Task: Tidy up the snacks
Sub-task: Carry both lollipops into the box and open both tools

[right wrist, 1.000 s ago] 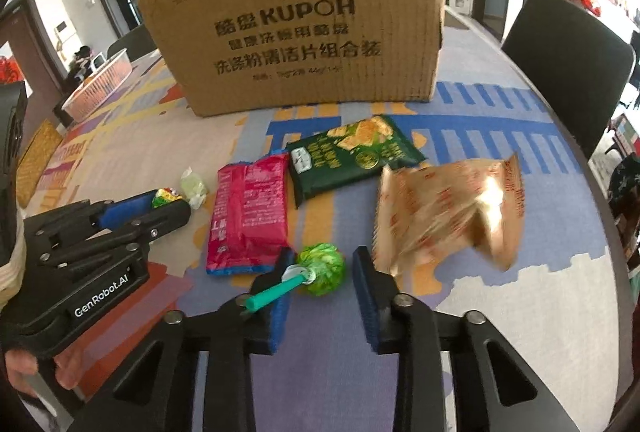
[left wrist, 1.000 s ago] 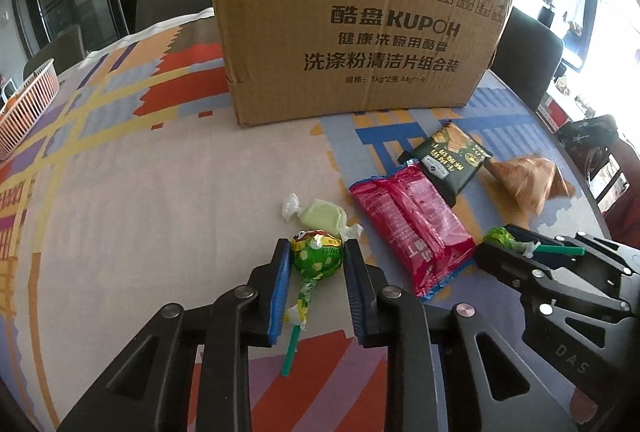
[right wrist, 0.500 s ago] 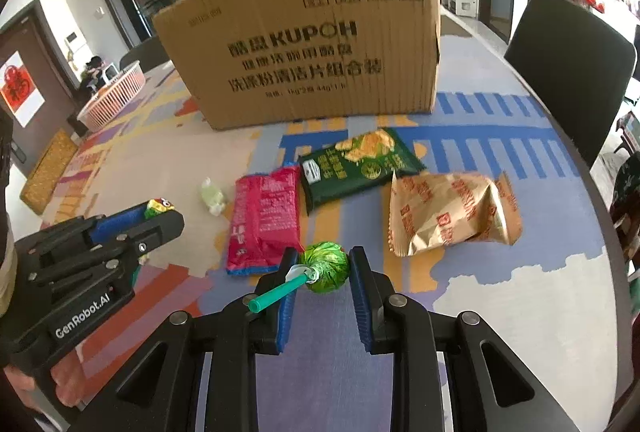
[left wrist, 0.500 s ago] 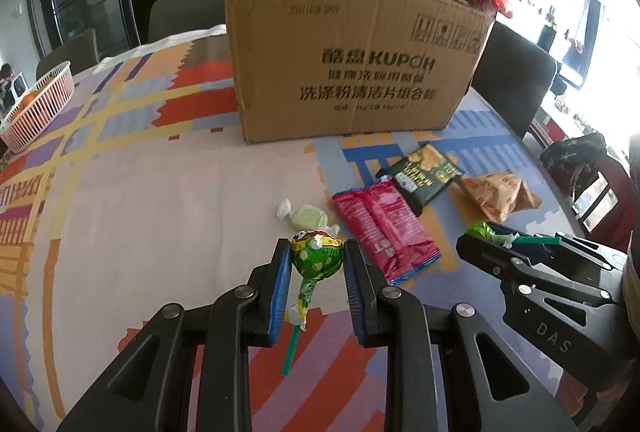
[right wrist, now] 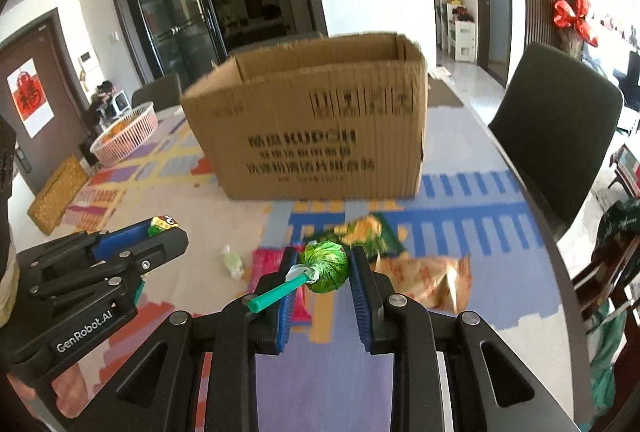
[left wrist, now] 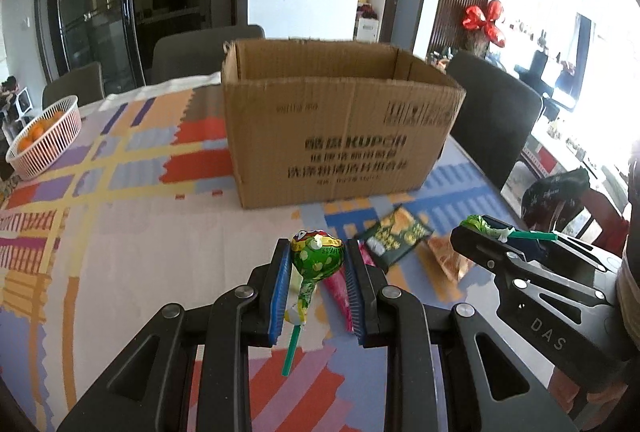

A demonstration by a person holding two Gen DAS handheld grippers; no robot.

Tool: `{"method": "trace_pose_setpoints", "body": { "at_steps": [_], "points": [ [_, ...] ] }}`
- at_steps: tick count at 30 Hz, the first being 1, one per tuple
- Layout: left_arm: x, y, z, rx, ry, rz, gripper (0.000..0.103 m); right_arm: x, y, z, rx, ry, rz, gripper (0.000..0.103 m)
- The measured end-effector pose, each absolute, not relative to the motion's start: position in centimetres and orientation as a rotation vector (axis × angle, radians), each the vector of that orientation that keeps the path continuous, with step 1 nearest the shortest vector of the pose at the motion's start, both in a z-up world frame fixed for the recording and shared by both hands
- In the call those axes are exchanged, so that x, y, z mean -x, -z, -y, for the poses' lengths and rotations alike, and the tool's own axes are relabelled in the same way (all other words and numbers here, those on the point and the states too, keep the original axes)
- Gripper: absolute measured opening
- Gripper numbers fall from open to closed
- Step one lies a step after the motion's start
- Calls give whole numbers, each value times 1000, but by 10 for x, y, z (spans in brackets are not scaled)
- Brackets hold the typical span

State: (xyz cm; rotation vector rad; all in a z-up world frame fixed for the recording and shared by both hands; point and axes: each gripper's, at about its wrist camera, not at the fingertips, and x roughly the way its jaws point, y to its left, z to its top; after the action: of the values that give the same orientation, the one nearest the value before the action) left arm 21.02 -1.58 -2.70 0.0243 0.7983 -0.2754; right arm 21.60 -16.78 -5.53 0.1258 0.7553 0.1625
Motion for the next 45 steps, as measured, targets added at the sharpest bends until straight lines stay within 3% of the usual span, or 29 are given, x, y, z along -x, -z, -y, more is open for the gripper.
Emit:
{"method": "trace_pose_setpoints", "body": {
  "at_steps": [28, 45],
  "points": [
    [-293, -54, 23, -43, 260, -654, 27, -289, -37, 172, -82, -158, -566, 27],
    [-383, -58, 37, -64, 261, -730, 27, -378, -40, 180, -44, -153, -652, 27]
  ]
}}
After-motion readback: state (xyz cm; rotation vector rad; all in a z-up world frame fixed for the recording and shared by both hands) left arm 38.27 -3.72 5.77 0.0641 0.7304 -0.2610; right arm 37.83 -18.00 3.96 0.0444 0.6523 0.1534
